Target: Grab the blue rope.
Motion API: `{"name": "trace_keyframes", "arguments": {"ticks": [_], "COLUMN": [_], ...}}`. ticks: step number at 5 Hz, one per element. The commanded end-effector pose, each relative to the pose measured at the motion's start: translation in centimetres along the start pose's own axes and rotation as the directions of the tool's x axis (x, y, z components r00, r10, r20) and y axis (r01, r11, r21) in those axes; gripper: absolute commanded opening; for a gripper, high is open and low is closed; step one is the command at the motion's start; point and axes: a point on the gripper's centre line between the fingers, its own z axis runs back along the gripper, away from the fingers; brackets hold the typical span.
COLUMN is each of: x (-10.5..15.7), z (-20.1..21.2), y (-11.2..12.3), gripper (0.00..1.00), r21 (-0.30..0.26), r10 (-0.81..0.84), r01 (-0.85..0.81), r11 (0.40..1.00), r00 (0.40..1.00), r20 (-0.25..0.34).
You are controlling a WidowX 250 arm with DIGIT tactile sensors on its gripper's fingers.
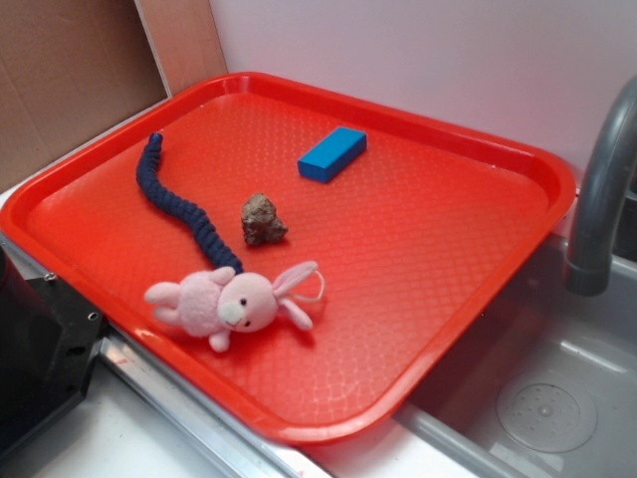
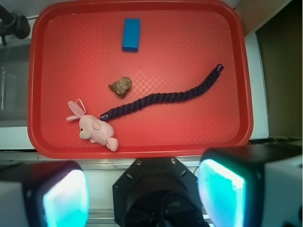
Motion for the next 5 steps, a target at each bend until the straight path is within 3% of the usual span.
{"name": "trace_keyframes", "arguments": {"ticks": [1,3,4,5], "x": [0.0,-0.4,0.3,1.4], "z": [0.0,0.0,-1.2,-3.7], "y": [0.0,0.7,1.9,3.4], "gripper": [1.0,1.0,1.0,1.0], "r21": [0.0,-0.02,0.018,0.044], "r10": [0.0,0.045,0.246,0.473], "r01": [0.0,-0.045,-0.246,-0.476], "r11": [1.0,0.999,0.969,0.878], "r00": [1.0,0.999,0.969,0.878], "r20": [0.0,0.024,0.031,0.072]}}
